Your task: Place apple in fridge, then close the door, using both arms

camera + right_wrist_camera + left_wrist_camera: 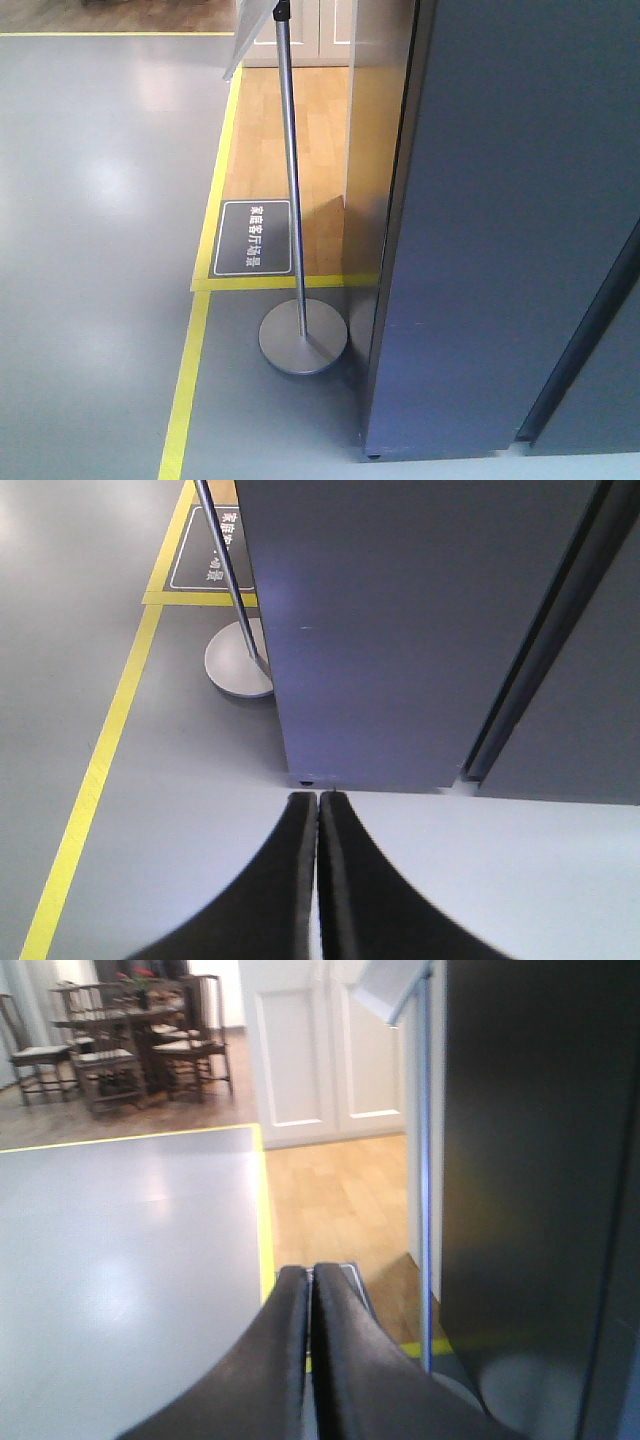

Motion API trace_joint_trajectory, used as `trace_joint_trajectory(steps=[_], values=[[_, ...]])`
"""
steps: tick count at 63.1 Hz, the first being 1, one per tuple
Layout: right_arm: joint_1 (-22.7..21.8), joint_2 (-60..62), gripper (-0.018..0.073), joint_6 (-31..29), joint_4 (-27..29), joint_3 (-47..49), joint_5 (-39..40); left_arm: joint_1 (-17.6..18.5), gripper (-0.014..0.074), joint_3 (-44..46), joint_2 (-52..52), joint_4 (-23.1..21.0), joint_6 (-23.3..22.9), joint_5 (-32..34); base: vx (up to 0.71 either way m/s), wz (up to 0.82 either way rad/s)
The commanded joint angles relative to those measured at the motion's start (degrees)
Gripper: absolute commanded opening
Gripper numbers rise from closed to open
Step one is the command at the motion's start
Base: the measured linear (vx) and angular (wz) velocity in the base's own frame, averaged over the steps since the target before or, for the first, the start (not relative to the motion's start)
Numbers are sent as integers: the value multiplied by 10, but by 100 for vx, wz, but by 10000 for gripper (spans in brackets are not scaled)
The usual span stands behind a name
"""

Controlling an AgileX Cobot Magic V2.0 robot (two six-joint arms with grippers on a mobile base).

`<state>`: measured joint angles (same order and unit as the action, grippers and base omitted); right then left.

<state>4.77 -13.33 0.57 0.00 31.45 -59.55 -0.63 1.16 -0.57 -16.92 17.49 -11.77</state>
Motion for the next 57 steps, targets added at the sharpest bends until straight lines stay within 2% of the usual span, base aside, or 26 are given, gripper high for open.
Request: trace_joint_trajectory(steps=[1, 6, 11, 23, 44, 57], values=[[-1, -8, -3, -6, 0, 13, 32, 0, -6, -19, -13, 62, -87, 95, 0, 0], [-1, -8, -3, -6, 0, 13, 32, 0, -6, -45, -13, 123, -152, 129, 0, 0], [-1, -8, -3, -6, 0, 13, 32, 0, -6, -43, -13, 164, -175, 114, 0, 0], [-1, -8, -3, -6, 0, 13, 32, 0, -6, -43, -13, 169, -162, 118, 0, 0], [-1, -8, -3, -6, 3, 13, 32, -1, -6, -43, -13, 169, -168, 184, 0, 0], [-1, -8, -3, -6, 3, 13, 32, -24, -6, -43, -13, 169, -170, 181, 0, 0]])
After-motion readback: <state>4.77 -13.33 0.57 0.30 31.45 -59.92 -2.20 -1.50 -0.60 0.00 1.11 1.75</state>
